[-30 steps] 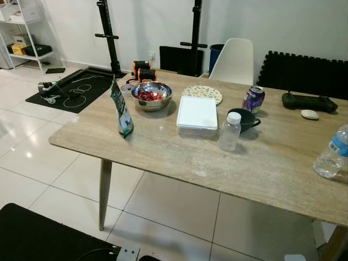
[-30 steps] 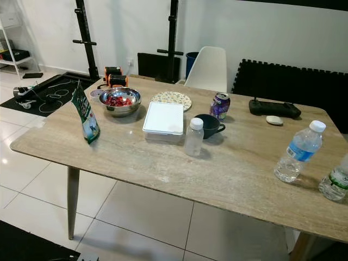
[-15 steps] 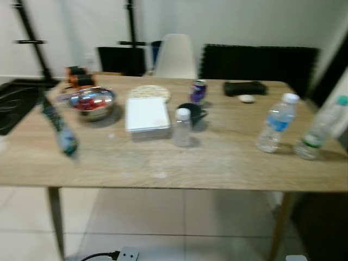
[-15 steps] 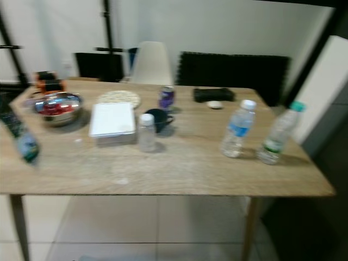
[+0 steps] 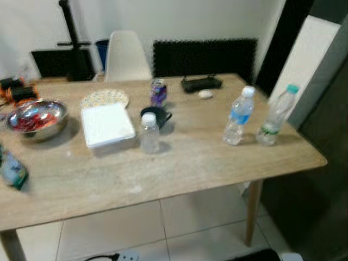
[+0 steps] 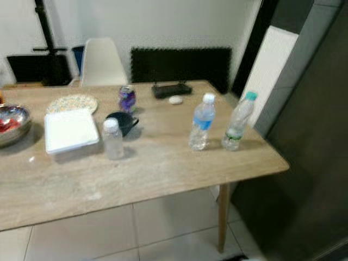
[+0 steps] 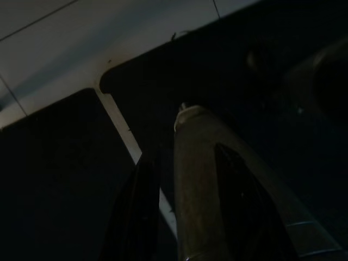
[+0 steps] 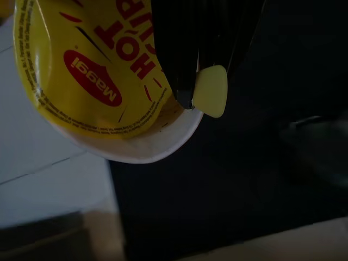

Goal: Restocking fridge

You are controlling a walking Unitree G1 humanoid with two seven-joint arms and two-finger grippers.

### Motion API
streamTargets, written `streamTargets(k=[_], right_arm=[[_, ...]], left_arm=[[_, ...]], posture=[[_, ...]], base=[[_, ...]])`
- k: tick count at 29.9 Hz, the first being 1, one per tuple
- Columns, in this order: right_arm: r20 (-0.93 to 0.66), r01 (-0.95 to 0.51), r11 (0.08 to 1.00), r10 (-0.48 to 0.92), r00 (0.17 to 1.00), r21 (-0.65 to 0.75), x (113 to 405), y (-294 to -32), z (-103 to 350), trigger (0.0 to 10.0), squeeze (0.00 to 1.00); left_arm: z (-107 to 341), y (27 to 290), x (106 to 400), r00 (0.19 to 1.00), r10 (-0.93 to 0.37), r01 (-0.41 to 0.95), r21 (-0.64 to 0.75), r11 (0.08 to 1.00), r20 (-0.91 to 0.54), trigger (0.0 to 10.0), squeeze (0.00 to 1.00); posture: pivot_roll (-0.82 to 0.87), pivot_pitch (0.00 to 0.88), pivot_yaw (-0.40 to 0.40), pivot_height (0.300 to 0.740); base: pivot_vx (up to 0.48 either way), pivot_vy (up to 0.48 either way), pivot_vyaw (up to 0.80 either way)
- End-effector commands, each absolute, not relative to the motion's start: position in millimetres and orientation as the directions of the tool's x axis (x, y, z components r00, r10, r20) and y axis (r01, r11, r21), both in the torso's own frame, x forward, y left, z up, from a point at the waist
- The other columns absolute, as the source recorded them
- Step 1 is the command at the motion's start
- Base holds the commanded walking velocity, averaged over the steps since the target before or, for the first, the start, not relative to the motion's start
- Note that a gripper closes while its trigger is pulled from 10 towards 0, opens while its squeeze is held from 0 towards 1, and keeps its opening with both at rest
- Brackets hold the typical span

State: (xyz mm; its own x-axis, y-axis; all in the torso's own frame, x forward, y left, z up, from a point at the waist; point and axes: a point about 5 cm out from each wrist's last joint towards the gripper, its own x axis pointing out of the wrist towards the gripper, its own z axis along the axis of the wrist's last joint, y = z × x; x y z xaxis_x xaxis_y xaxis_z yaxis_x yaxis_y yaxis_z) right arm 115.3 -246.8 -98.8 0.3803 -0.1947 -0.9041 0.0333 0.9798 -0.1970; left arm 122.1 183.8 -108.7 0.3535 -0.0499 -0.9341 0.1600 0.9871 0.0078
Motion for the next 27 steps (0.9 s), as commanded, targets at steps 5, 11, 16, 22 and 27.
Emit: streamTargets(k=[5,11,16,22,27], right_arm=[[-0.902,0.044,0.977,-0.209,0.377,-0.208,114.6,-251.8,-97.7,10.0,0.0],[-0.902,0.044,0.977,-0.21,0.377,-0.209,114.2,-252.1,-97.7,10.0,0.0],[-0.902,0.046,0.977,-0.211,0.377,-0.209,114.5,-252.2,-97.6,10.0,0.0],[-0.898,0.074,0.978,-0.207,0.389,-0.194,123.1,-248.7,-96.2,10.0,0.0],[-0.887,0.087,0.978,-0.21,0.41,-0.191,133.5,-248.7,-92.9,10.0,0.0]], left_arm=[[-109.6,183.9,119.0,0.339,-0.054,0.183,0.009,0.983,-0.939,10.0,0.0],[-109.5,184.4,119.1,0.339,-0.054,0.187,0.011,0.982,-0.939,10.0,0.0],[-109.1,185.2,120.2,0.34,-0.054,0.197,0.015,0.98,-0.939,10.0,0.0],[-104.9,189.0,132.3,0.372,-0.047,0.173,0.019,0.985,-0.927,10.0,0.0],[-99.3,191.7,147.5,0.415,-0.037,0.137,0.022,0.99,-0.909,10.0,0.0]], posture=[[-0.05,0.0,-0.027,0.74],[-0.05,0.0,-0.025,0.74],[-0.05,0.0,-0.019,0.74],[-0.04,0.0,-0.006,0.74],[-0.03,0.0,-0.009,0.74]], base=[[0.0,0.0,-0.8],[0.0,0.0,-0.8],[0.0,0.0,-0.8],[0.0,0.0,-0.8],[0.0,0.0,-0.8]])
